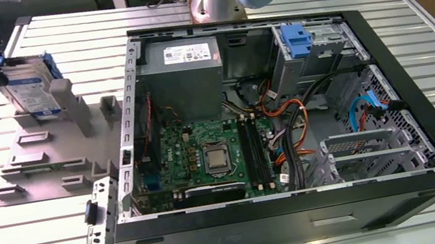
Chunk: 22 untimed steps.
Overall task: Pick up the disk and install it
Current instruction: 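Pick up the disk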
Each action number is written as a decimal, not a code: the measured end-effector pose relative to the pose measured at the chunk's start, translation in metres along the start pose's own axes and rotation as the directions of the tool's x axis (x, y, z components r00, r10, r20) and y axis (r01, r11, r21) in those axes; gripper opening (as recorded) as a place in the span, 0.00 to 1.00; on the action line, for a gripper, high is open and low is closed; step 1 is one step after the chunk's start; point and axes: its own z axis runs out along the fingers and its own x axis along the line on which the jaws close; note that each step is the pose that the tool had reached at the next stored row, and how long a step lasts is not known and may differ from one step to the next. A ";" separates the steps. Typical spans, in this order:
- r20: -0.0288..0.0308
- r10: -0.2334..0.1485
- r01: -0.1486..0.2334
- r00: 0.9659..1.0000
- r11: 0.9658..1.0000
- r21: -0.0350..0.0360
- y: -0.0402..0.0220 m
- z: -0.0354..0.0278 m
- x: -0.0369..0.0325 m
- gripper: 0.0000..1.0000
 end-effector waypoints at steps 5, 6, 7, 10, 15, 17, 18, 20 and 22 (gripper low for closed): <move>0.000 0.000 0.000 1.000 1.000 0.000 0.0001 -0.0029 0.0000 0.37; 0.000 0.000 0.000 1.000 1.000 0.000 0.0001 -0.0035 0.0000 0.37; 0.000 0.000 0.000 1.000 1.000 0.000 0.0001 -0.0040 0.0000 0.37; 0.000 0.000 0.000 1.000 1.000 0.000 0.0001 -0.0061 0.0000 0.37; 0.000 -0.001 0.001 1.000 1.000 0.000 0.0002 -0.0107 0.0001 0.37; 0.000 -0.001 0.001 1.000 1.000 0.000 0.0003 -0.0127 0.0001 0.37; 0.000 -0.001 0.001 1.000 1.000 0.000 0.0003 -0.0136 0.0001 0.37; 0.000 -0.001 0.001 1.000 1.000 0.000 0.0003 -0.0144 0.0001 0.37; 0.000 -0.001 0.001 1.000 1.000 0.000 0.0003 -0.0147 0.0001 0.37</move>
